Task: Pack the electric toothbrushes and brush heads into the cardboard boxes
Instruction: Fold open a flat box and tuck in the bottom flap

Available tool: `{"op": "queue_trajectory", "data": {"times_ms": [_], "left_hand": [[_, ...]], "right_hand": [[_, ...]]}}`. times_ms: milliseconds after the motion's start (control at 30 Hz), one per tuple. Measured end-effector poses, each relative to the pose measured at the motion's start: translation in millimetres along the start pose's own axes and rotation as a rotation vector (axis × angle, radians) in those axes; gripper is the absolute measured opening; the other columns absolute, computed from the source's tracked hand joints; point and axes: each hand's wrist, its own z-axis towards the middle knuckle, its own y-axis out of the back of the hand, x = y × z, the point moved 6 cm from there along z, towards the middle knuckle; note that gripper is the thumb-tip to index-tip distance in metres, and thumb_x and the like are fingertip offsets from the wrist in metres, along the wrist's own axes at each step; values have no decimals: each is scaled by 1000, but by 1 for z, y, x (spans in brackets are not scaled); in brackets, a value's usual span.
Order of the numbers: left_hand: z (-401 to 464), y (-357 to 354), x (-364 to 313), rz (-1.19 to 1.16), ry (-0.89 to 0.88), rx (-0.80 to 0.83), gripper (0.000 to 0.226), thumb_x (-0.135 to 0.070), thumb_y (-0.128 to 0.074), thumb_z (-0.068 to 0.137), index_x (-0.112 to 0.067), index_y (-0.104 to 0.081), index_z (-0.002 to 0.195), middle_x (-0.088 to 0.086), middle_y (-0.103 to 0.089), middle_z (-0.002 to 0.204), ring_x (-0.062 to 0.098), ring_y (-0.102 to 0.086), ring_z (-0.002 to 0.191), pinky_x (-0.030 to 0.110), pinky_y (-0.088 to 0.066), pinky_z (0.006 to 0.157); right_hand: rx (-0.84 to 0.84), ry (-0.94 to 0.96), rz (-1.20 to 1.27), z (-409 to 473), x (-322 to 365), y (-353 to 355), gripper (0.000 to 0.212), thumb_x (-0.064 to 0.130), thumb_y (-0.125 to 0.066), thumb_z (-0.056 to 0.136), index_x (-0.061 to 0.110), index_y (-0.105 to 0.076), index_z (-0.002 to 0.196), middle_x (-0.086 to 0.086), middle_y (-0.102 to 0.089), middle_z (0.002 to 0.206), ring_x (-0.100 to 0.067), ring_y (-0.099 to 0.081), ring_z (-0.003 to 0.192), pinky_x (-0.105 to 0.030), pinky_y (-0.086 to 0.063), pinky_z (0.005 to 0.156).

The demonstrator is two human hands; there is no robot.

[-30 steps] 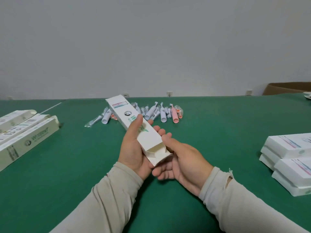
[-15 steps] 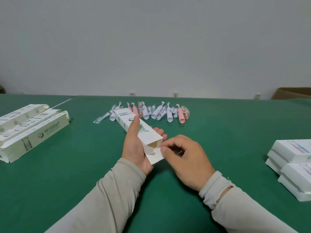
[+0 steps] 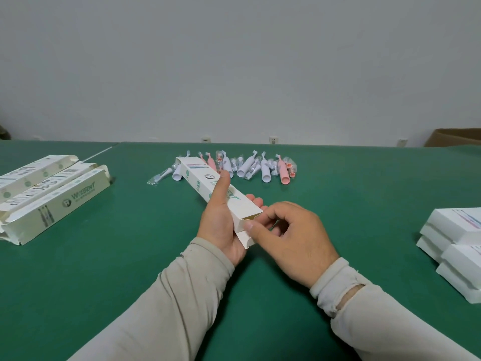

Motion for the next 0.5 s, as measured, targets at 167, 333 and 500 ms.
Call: {"op": "queue_trajectory", "data": {"times_ms": [167,333,500], "left_hand": [[-1,-5,-1,15,-107,49,42,-59,-61,87,-24,-80,73,3,-68,58,19,-70,58,38,-59,61],[-6,-5,-4,-4,-85,-16,48,-57,-64,87,-11,-73,97,7,-66,69,23,-67,65,45,-60,76],[-5,2,-10,-84,-56,-108,74,-56,-67,86,-2,-46,133,14,-50,107,30,-56,97,53,-46,103]], "right_hand": [[-35,-3,8,1,0,4,25,55,-73,68,31,-69,74,22,-60,66,-8,-60,64,-30,-54,69],[5,67,143,2,3,5,10,32,-78,81,26,-72,77,15,-65,73,-3,-51,60,-15,-44,61],[161,216,48,0,11,1,25,21,-69,79,32,-62,101,16,-66,99,-10,-64,83,-25,-54,78]]}}
